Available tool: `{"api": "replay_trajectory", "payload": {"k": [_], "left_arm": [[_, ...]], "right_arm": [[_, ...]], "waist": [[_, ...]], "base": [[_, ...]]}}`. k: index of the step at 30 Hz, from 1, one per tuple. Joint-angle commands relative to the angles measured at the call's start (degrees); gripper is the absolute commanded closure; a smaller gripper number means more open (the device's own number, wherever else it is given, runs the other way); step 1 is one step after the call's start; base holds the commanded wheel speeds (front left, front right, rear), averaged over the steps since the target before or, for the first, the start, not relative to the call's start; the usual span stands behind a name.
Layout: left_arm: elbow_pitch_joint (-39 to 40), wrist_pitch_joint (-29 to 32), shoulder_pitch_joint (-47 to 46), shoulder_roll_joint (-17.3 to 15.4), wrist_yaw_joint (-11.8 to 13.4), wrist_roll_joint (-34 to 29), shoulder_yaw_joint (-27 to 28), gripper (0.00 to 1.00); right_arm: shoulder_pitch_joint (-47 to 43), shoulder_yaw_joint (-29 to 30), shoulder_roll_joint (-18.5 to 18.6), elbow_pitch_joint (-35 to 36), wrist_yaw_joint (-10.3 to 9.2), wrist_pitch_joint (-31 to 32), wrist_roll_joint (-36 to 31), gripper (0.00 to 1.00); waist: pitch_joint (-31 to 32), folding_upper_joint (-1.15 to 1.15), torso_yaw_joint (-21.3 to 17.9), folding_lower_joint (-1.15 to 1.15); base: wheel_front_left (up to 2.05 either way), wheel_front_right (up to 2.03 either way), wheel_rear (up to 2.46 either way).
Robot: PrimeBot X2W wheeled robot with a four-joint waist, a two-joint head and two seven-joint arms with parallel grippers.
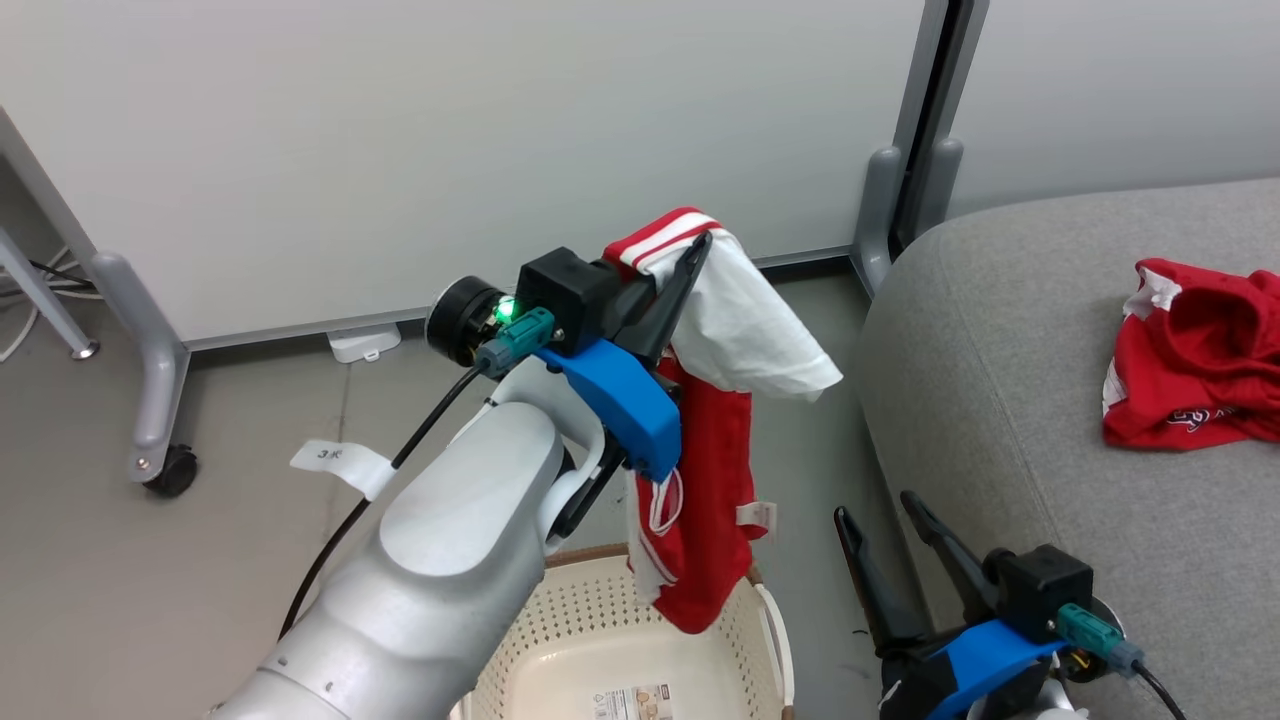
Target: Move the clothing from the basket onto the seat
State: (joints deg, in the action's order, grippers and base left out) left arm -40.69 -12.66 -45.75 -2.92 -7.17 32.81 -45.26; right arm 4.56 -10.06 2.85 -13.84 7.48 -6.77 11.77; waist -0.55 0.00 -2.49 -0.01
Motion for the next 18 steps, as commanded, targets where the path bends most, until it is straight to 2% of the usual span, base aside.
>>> {"api": "replay_trajectory", "payload": {"k": [1, 9, 18], "left_arm": [[0.55, 0.27, -0.97, 0.03, 0.07, 0.23, -0.14, 1.00], [3.67, 1.92, -4.33, 0.01, 1.43, 1.83, -1.79, 1.00], [4.32, 2.96, -3.78, 0.02, 2.05, 3.72, -4.15, 1.00]], "right_arm": [[-0.86, -0.19, 0.07, 0.18, 0.03, 0.17, 0.33, 0.00], [-1.21, -1.20, 0.07, 0.48, 0.03, 0.83, 0.76, 0.00], [-0.55, -1.41, 0.07, 0.35, 0.03, 1.20, 0.57, 0.00]], "waist": [[0.44, 0.00, 0.01, 0.01], [1.51, 0.00, -0.16, 0.01], [1.36, 0.00, -0.13, 0.01]], "base": [[0.00, 0.00, 0.00], [0.00, 0.00, 0.00], [0.00, 0.00, 0.00]]}}
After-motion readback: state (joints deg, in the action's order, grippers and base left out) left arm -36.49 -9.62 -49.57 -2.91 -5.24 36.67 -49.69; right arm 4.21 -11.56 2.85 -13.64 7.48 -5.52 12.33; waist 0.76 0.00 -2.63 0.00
